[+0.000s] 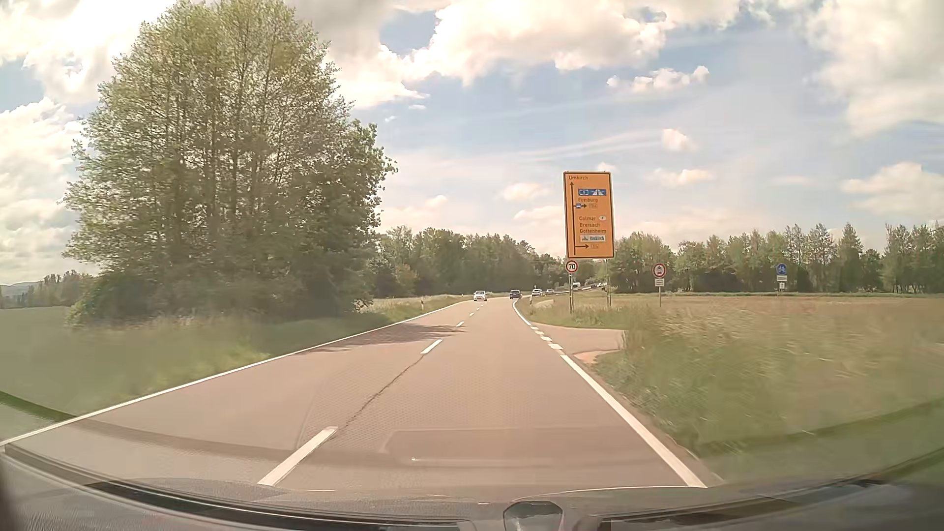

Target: Follow the waypoints while adhering to traffic rules and regulations

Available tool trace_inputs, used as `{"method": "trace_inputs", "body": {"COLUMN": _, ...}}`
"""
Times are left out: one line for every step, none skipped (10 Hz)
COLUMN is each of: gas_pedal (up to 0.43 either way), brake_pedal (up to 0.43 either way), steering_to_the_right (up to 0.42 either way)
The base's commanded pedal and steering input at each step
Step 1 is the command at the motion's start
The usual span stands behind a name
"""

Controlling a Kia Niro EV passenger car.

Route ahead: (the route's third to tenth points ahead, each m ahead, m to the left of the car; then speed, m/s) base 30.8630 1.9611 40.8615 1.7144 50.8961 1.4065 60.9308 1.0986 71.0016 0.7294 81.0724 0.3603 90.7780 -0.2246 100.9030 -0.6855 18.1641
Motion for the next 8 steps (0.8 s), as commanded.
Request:
{"method": "trace_inputs", "body": {"gas_pedal": 0.047, "brake_pedal": 0.0, "steering_to_the_right": 0.0}}
{"method": "trace_inputs", "body": {"gas_pedal": 0.059, "brake_pedal": 0.0, "steering_to_the_right": 0.0}}
{"method": "trace_inputs", "body": {"gas_pedal": 0.059, "brake_pedal": 0.0, "steering_to_the_right": 0.0}}
{"method": "trace_inputs", "body": {"gas_pedal": 0.059, "brake_pedal": 0.0, "steering_to_the_right": 0.0}}
{"method": "trace_inputs", "body": {"gas_pedal": 0.059, "brake_pedal": 0.0, "steering_to_the_right": 0.0}}
{"method": "trace_inputs", "body": {"gas_pedal": 0.059, "brake_pedal": 0.0, "steering_to_the_right": 0.0}}
{"method": "trace_inputs", "body": {"gas_pedal": 0.059, "brake_pedal": 0.0, "steering_to_the_right": 0.0}}
{"method": "trace_inputs", "body": {"gas_pedal": 0.059, "brake_pedal": 0.0, "steering_to_the_right": 0.0}}
